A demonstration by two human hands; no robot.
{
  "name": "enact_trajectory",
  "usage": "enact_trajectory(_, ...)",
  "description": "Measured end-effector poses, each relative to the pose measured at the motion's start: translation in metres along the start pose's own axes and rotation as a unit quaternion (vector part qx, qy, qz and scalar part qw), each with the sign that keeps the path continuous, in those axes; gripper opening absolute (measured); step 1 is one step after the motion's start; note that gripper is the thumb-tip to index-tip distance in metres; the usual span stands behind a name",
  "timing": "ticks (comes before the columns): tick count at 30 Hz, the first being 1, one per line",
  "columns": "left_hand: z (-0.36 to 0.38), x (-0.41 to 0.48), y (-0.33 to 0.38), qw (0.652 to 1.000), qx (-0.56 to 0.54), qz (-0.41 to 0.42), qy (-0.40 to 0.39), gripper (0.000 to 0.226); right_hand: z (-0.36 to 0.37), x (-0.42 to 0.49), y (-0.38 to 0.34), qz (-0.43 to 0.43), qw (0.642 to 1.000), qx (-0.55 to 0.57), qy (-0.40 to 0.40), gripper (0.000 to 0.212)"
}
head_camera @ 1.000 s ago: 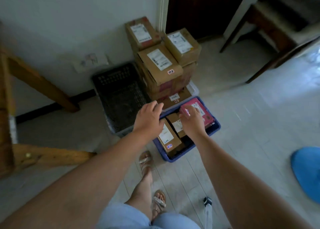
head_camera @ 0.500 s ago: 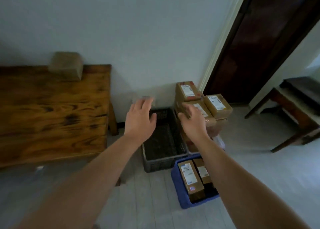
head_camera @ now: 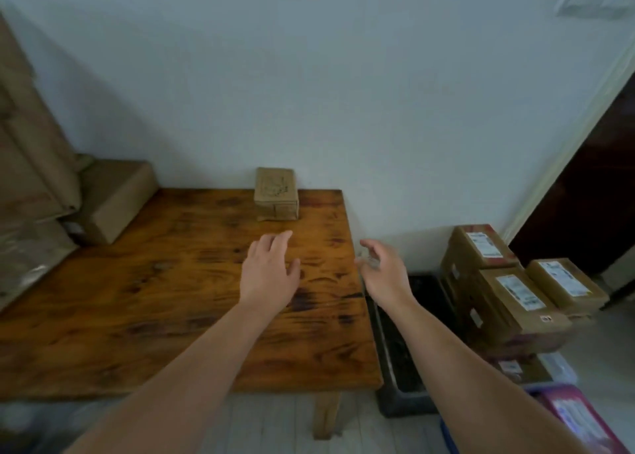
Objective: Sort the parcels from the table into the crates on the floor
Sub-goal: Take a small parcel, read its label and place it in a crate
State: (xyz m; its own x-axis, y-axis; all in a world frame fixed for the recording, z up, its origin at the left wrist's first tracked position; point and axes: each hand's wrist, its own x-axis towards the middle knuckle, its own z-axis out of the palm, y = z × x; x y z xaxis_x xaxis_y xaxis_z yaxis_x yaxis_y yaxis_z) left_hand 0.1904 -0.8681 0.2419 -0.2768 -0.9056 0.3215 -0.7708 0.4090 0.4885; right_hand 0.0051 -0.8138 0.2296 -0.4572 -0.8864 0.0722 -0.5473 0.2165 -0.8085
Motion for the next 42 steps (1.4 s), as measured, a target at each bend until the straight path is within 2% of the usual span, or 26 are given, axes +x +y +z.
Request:
enact_trajectory(6, -0.012, 0.048, -0.067, 0.999, 0.037, -0.011, -0.001, 0.051, 0.058, 0.042, -0.030, 0.025, 0.999, -0.019, -0.038, 0.039)
enact_trajectory(16, 0.037, 0.157, -0.141, 0.995, 0.053, -0.079, -0.015, 0.059, 0.129, 0.177, -0.042, 0.032, 0.997, -0.016, -0.070, 0.049)
enact_trajectory(24, 0.093, 0.232, -0.172, 0.987, -0.023, -0.151, -0.047, 0.066, 0.173, 0.262, -0.030, 0.082, 0.991, 0.000, -0.107, 0.050)
enact_trajectory(29, 0.116, 0.258, -0.177, 0.980, -0.062, -0.177, -0.073, 0.078, 0.197, 0.288, -0.025, 0.115, 0.988, 0.028, -0.098, 0.054)
enact_trajectory(32, 0.129, 0.276, -0.182, 0.963, -0.120, -0.218, -0.106, 0.077, 0.209, 0.302, -0.024, 0.157, 0.982, 0.057, -0.092, 0.064)
enact_trajectory(34, 0.134, 0.286, -0.184, 0.937, -0.180, -0.271, -0.125, 0.072, 0.215, 0.307, -0.023, 0.186, 0.975, 0.081, -0.090, 0.065)
enact_trajectory(38, 0.142, 0.292, -0.183, 0.885, -0.308, -0.311, -0.157, 0.053, 0.227, 0.313, -0.019, 0.213, 0.967, 0.102, -0.090, 0.052)
enact_trajectory(42, 0.138, 0.289, -0.182, 0.873, -0.336, -0.319, -0.153, 0.054, 0.231, 0.309, -0.017, 0.208, 0.967, 0.112, -0.091, 0.045)
